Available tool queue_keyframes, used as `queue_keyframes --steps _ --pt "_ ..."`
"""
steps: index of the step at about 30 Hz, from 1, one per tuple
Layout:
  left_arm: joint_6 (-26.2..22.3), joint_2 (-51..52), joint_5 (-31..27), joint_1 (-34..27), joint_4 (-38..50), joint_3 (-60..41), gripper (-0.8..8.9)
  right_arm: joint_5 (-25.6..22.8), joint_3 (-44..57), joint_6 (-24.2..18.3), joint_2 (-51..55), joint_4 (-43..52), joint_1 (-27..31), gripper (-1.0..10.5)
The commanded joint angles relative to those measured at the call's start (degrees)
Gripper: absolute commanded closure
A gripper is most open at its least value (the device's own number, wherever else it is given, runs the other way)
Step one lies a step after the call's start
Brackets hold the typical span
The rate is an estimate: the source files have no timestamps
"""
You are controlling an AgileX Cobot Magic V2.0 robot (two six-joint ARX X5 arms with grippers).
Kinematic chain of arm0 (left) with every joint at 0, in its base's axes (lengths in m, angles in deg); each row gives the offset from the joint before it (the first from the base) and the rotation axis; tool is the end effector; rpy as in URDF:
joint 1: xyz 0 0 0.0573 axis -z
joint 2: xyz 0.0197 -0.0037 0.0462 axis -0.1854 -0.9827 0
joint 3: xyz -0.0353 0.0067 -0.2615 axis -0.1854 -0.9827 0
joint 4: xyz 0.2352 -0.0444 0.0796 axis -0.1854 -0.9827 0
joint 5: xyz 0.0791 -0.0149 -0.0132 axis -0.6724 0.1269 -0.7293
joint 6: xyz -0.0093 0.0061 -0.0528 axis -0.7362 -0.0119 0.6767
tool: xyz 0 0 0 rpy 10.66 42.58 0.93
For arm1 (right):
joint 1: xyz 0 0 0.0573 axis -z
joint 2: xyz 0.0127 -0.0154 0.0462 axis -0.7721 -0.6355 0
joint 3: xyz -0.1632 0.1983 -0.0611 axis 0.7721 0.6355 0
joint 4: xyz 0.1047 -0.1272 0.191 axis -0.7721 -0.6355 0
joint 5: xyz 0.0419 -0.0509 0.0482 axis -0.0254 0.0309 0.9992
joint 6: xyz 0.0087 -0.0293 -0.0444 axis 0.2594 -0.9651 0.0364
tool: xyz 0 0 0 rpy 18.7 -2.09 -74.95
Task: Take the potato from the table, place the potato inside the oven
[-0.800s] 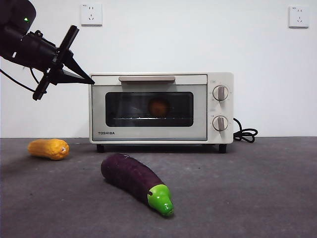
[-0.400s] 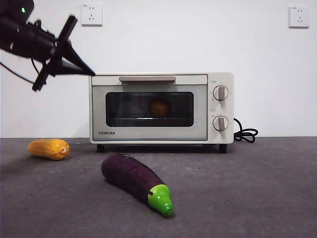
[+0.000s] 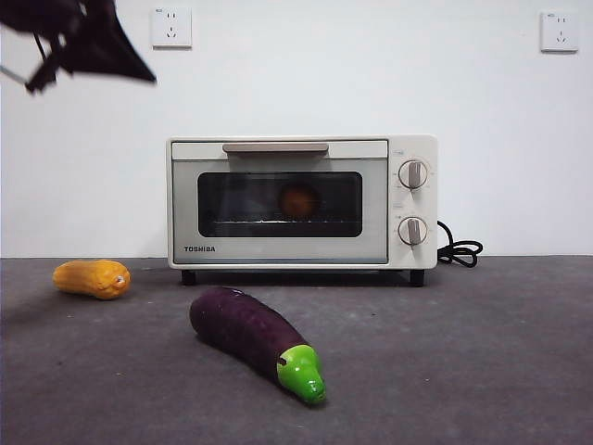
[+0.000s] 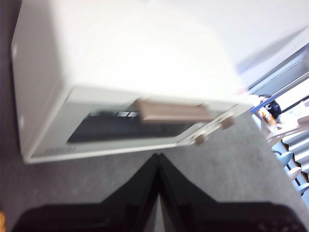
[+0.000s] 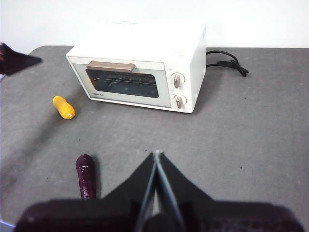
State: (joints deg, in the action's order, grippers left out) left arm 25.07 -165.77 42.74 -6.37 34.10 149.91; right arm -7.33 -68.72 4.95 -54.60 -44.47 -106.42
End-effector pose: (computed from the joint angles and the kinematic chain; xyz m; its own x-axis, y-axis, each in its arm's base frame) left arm 0.3235 -0.0407 0.3382 0.7054 -0.6171 -0.3486 0.3681 0.7393 -0.5638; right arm 0.0216 0.0049 0.4594 0.8564 0.3265 -0.4001 -0.3077 0.9448 0.1125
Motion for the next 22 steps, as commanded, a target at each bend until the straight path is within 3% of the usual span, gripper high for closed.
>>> queue_keyframes --steps 1,10,22 --pt "-1.46 5.01 0.31 0.35 -0.33 -0.09 8.22 -0.24 0.13 -0.44 0.22 -1.29 -0.09 9.5" --pt "-1.29 23.69 -0.96 3.06 -7.69 -0.09 8.22 -0.2 0.13 -3.61 0.2 -1.29 -0.09 9.5" --pt "-3.74 48.98 -17.31 10.62 -32.22 -0.09 8.22 -0.24 0.13 -3.43 0.2 -1.29 -0.09 9.4"
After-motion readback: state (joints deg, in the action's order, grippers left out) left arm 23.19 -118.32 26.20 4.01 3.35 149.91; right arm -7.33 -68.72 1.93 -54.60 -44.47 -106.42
